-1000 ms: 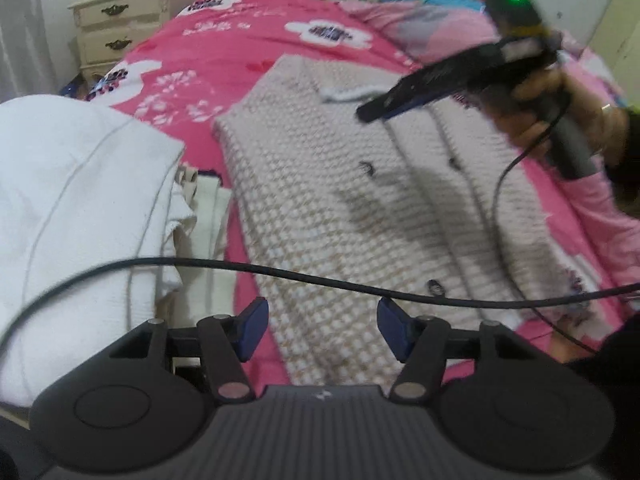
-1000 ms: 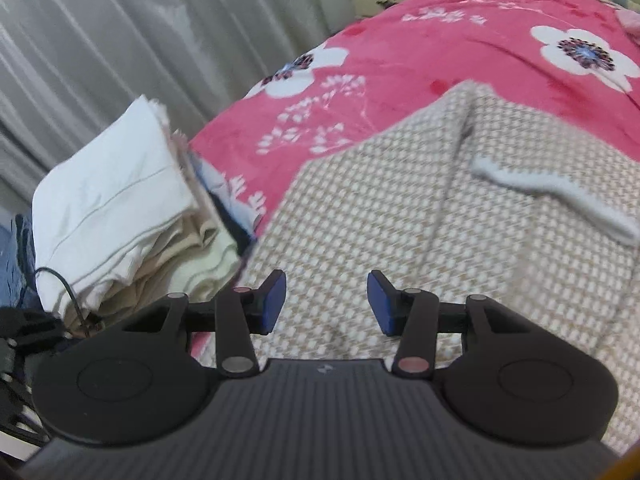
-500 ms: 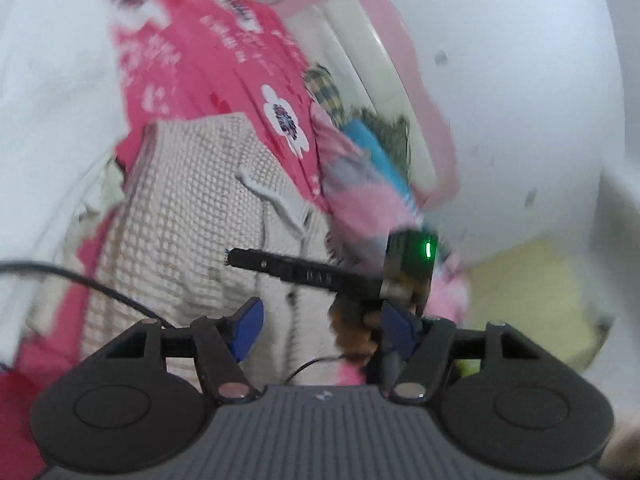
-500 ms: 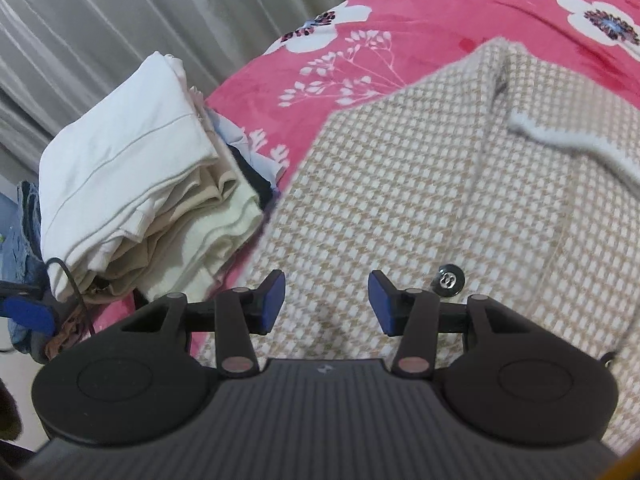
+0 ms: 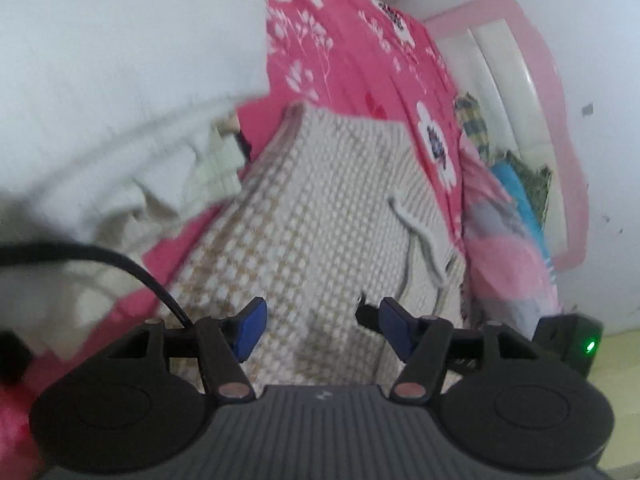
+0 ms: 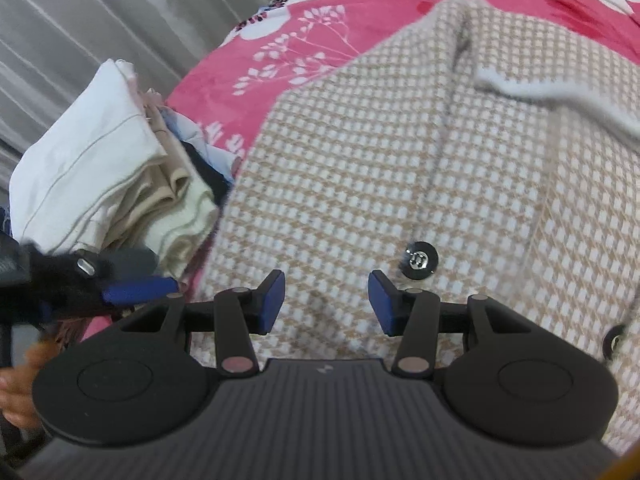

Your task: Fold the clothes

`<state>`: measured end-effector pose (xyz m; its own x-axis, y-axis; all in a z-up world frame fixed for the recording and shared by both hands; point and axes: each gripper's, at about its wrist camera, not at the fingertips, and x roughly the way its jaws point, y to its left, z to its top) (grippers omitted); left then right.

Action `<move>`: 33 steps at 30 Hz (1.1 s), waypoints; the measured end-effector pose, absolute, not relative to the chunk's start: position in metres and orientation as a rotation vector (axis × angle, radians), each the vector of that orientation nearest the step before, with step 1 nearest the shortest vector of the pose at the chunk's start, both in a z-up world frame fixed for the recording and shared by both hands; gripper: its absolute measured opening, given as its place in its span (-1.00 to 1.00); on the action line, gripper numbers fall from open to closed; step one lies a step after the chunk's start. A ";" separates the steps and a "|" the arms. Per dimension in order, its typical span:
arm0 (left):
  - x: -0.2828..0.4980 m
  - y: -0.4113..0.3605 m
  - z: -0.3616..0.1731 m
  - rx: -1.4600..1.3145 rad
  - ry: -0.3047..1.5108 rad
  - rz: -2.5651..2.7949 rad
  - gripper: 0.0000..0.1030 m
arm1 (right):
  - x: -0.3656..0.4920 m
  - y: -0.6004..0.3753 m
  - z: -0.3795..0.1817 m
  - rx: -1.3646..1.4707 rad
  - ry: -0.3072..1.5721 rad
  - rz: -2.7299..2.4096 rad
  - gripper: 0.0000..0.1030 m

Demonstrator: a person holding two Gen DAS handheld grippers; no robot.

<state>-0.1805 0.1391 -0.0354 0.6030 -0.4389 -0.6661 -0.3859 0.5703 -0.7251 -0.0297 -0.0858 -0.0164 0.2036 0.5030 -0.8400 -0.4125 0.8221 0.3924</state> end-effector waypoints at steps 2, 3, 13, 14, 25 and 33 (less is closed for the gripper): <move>-0.177 0.135 -0.037 -0.941 0.997 0.011 0.21 | -0.029 -0.087 -0.019 0.088 1.210 0.635 -0.11; -0.176 0.132 -0.035 -0.880 1.013 0.033 0.19 | -0.029 -0.086 -0.020 0.086 1.211 0.631 -0.12; -0.234 0.077 -0.036 -0.035 1.041 0.024 0.13 | -0.036 -0.080 -0.015 0.033 1.181 0.661 -0.11; -0.242 0.077 -0.037 -0.016 1.022 0.002 0.13 | -0.037 -0.080 -0.014 0.028 1.177 0.663 -0.11; -0.247 0.092 -0.053 -0.125 0.909 -0.065 0.20 | -0.038 -0.083 -0.023 0.006 1.196 0.637 -0.11; -0.248 0.094 -0.064 -0.105 0.909 -0.107 0.36 | -0.037 -0.079 -0.018 -0.020 1.142 0.671 -0.11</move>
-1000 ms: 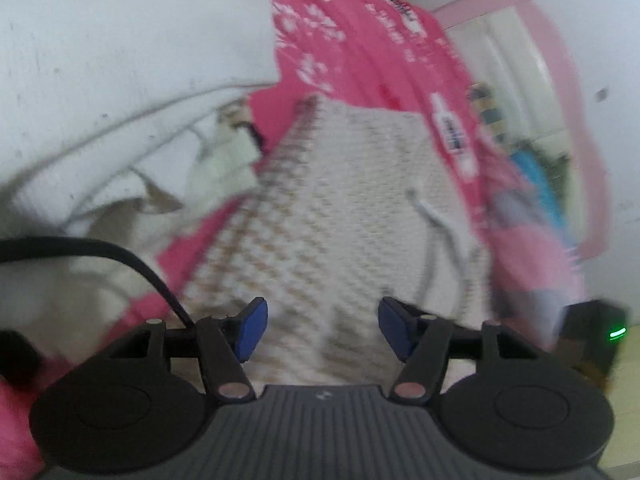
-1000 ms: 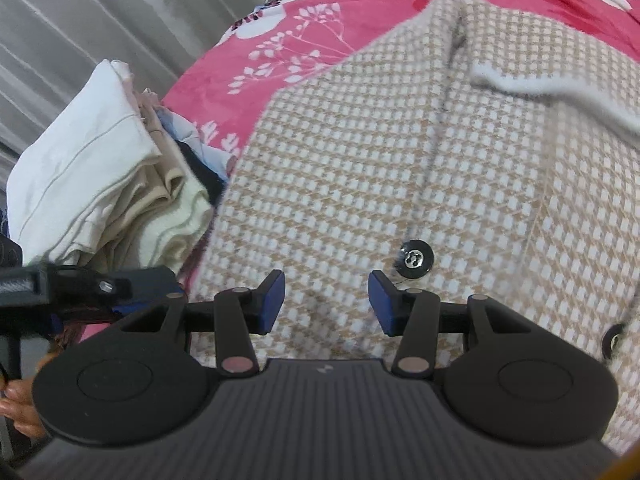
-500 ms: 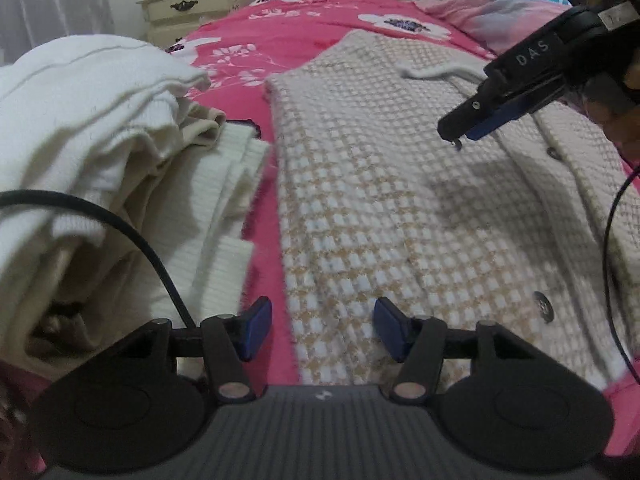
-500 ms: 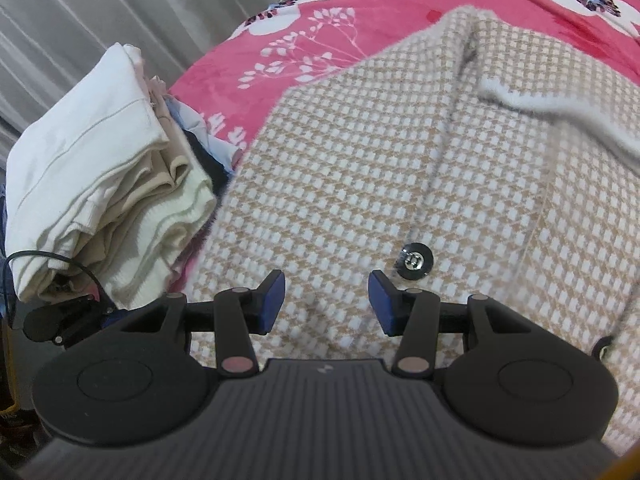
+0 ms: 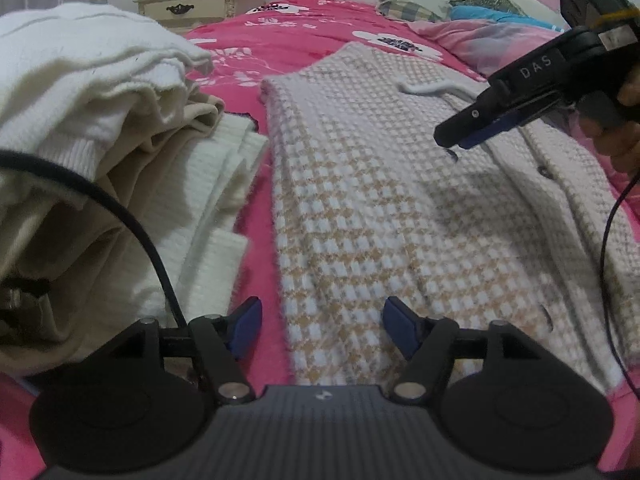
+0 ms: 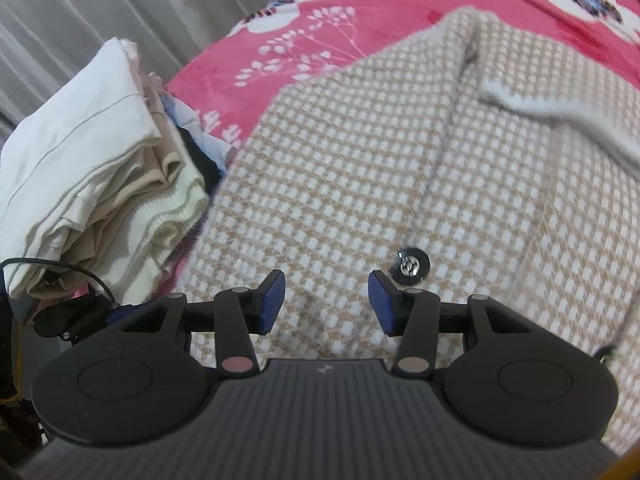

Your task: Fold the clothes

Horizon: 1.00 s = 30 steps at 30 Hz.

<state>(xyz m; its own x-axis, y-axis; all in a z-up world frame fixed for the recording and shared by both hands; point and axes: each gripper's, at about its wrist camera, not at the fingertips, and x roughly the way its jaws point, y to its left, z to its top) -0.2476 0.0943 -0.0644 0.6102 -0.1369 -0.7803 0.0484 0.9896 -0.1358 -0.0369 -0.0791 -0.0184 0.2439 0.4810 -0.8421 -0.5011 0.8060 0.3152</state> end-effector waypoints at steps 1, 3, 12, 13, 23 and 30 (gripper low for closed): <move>-0.248 0.095 -0.065 -0.105 0.905 -0.116 0.37 | -0.037 -0.077 -0.017 -0.029 1.131 0.682 -0.11; -0.248 0.095 -0.068 -0.089 0.897 -0.131 0.39 | -0.038 -0.075 -0.016 -0.041 1.116 0.698 -0.10; -0.229 0.104 -0.068 -0.180 1.006 -0.146 0.44 | -0.027 -0.059 -0.019 -0.020 1.117 0.732 -0.10; -0.227 0.107 -0.068 -0.216 1.027 -0.153 0.43 | -0.026 -0.056 -0.018 -0.014 1.113 0.738 -0.10; -0.225 0.108 -0.072 -0.313 1.040 -0.216 -0.08 | 0.002 -0.001 -0.017 0.043 1.103 0.737 -0.07; -0.235 0.104 -0.064 -0.273 0.947 -0.262 -0.64 | 0.027 0.047 -0.036 -0.064 1.077 0.654 0.12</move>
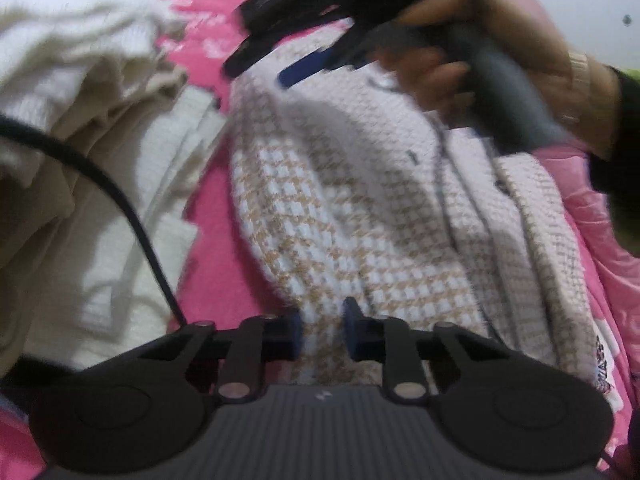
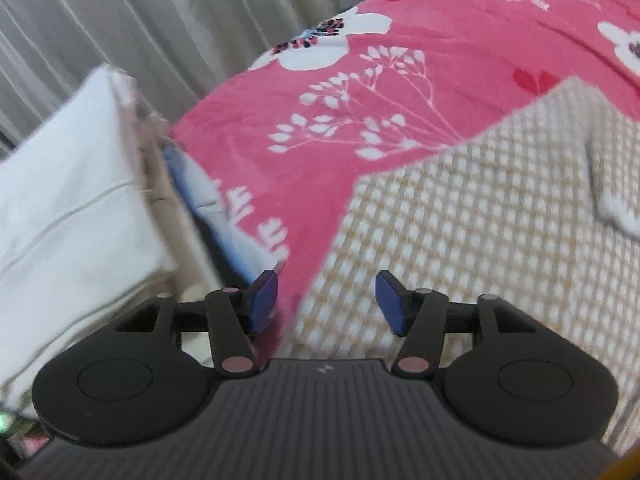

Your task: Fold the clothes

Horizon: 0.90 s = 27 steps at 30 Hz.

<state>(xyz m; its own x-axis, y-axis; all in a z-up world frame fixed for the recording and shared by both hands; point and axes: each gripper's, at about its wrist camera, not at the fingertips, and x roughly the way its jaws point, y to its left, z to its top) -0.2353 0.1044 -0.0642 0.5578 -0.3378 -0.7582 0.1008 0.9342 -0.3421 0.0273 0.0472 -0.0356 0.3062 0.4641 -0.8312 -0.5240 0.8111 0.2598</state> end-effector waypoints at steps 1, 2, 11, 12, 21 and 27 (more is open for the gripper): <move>-0.238 0.103 -0.062 -0.260 0.925 -0.276 -0.65 | 0.030 0.053 -0.039 -0.096 1.076 0.640 0.13; -0.239 0.100 -0.059 -0.252 0.903 -0.292 -0.65 | 0.031 0.056 -0.043 -0.126 1.077 0.630 0.13; -0.245 0.087 -0.045 -0.191 0.801 -0.377 -0.67 | 0.020 0.090 -0.064 -0.474 1.009 0.612 0.11; -0.246 0.087 -0.042 -0.193 0.792 -0.387 -0.67 | 0.019 0.088 -0.063 -0.493 0.999 0.610 -0.04; -0.245 0.071 -0.015 -0.190 0.702 -0.494 -0.67 | 0.020 0.027 -0.018 -0.308 0.934 0.609 -0.74; -0.233 0.034 0.005 -0.153 0.654 -0.645 -0.67 | 0.014 -0.064 0.030 -0.078 0.870 0.553 -0.76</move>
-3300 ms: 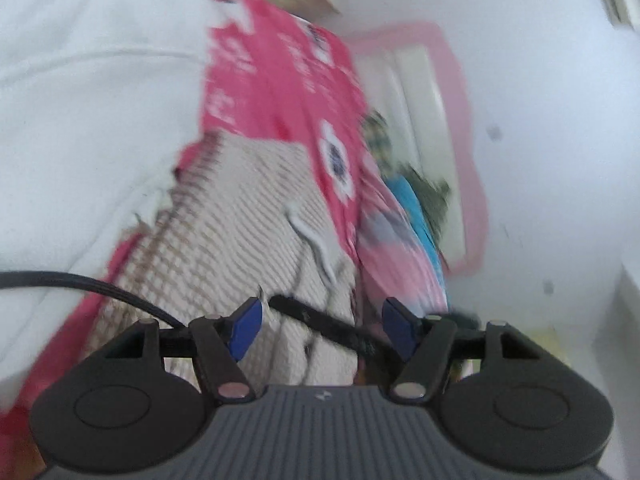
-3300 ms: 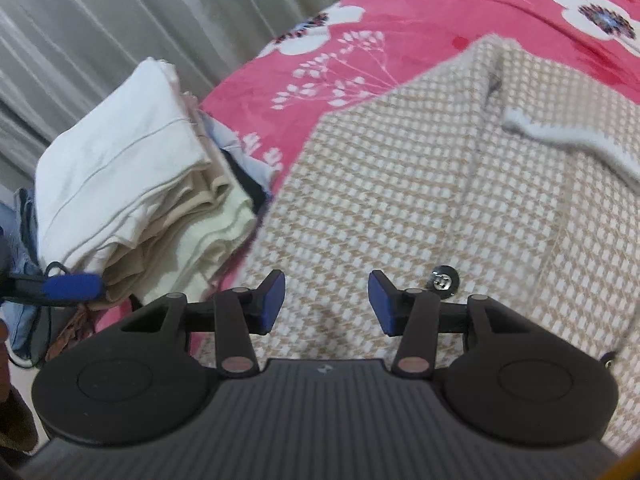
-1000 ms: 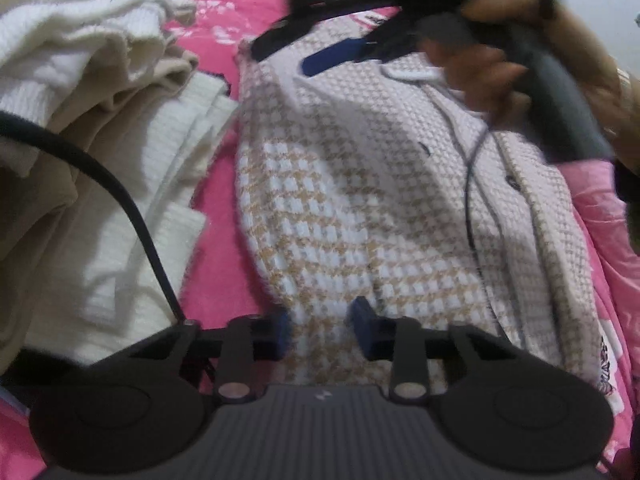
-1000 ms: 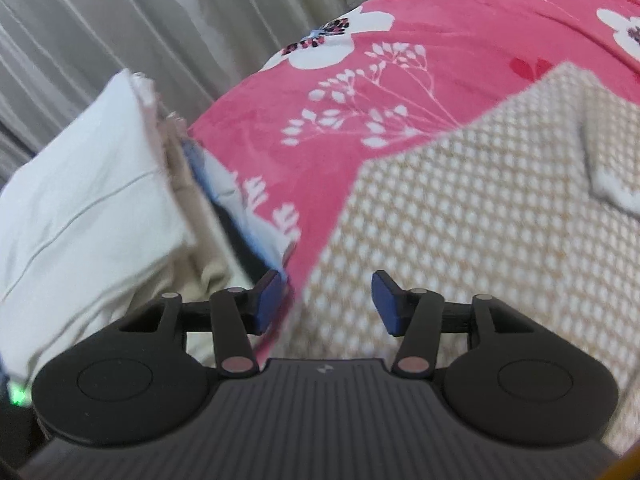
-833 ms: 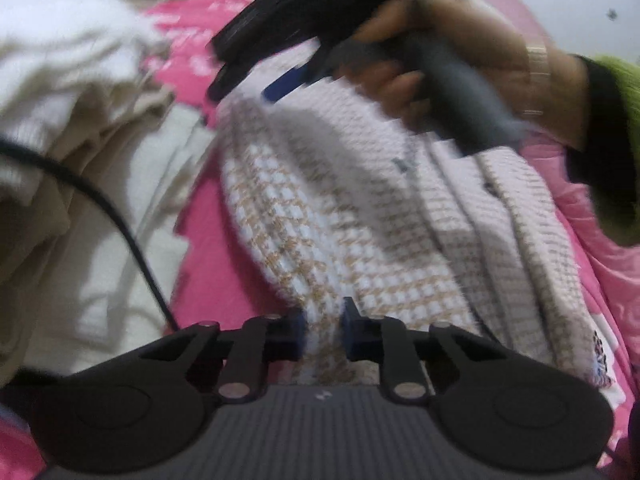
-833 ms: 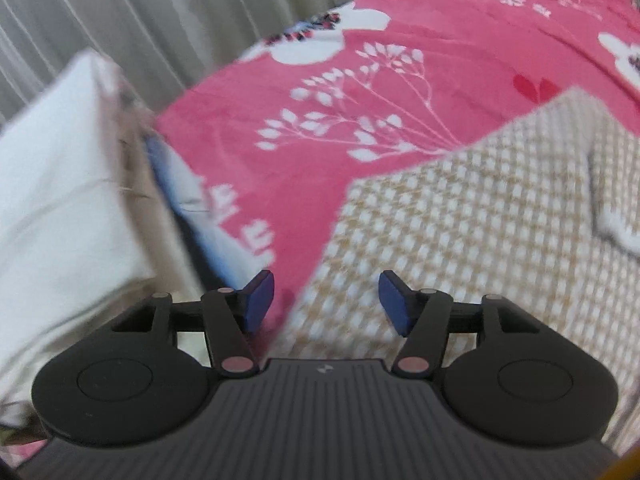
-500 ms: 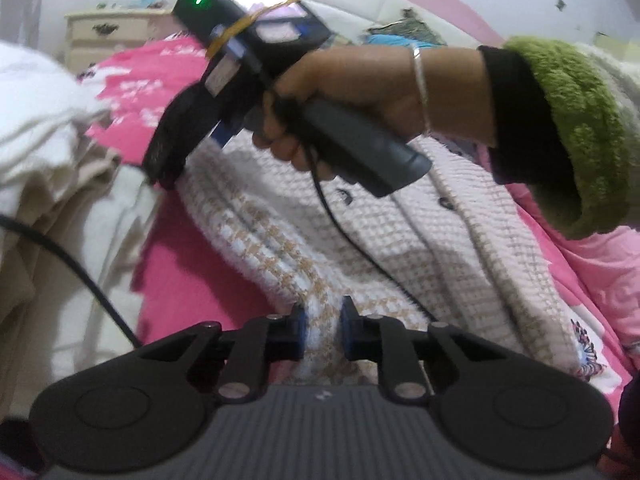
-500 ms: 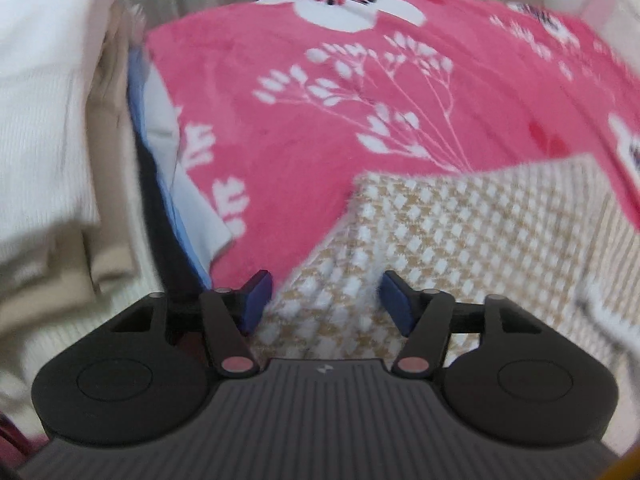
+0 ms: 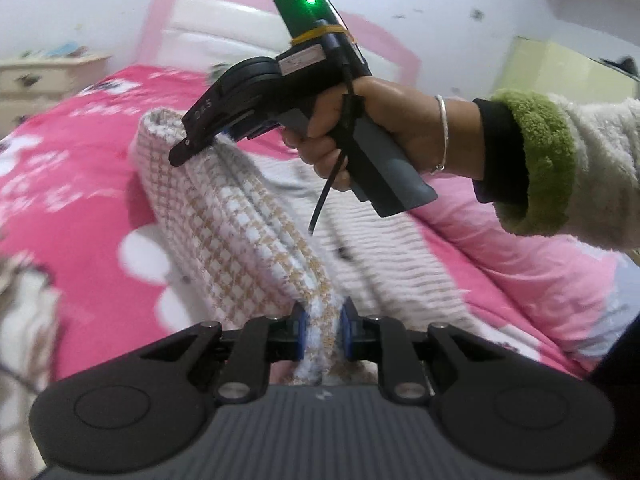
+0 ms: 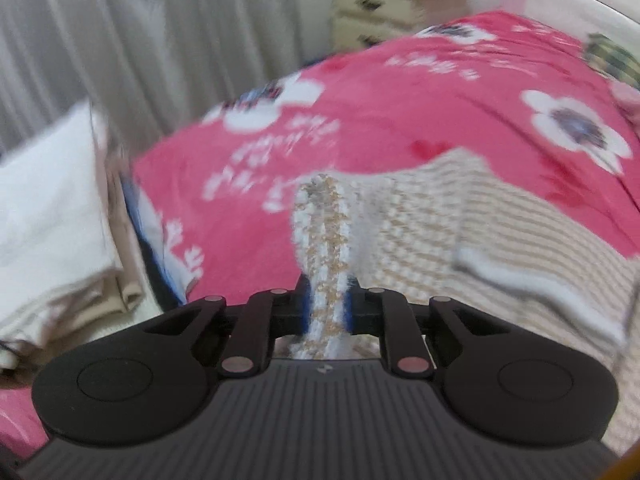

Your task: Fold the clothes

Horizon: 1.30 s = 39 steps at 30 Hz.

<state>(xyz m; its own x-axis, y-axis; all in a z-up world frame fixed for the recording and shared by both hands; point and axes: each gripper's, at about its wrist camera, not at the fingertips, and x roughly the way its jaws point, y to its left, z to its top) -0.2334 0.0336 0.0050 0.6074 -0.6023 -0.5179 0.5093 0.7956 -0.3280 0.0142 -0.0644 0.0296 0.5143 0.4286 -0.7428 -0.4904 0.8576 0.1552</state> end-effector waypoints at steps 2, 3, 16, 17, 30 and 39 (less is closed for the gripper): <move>-0.227 0.014 0.010 -0.129 0.651 -0.710 -0.67 | 0.008 -0.096 0.039 -0.022 0.847 0.527 -0.76; -0.223 0.006 0.012 -0.123 0.652 -0.742 -0.67 | 0.005 -0.114 0.042 0.008 0.838 0.513 -0.76; -0.176 -0.121 0.012 0.033 0.767 -1.052 -0.66 | -0.042 -0.304 0.019 0.434 0.738 0.315 -0.76; -0.171 -0.129 0.009 0.040 0.776 -1.063 -0.66 | -0.044 -0.312 0.014 0.448 0.736 0.311 -0.76; -0.149 -0.200 -0.046 0.084 0.930 -1.103 -0.49 | -0.049 -0.389 -0.084 0.630 0.790 0.243 -0.72; -0.148 -0.219 -0.020 0.094 0.937 -1.094 0.19 | -0.074 -0.411 -0.065 0.697 0.805 0.217 -0.09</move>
<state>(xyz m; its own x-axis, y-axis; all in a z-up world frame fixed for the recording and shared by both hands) -0.1477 -0.2194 -0.0201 0.1306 -0.7148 -0.6870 0.7886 0.4948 -0.3650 -0.0742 -0.4112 -0.0652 0.6854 0.4308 -0.5870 0.0768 0.7589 0.6467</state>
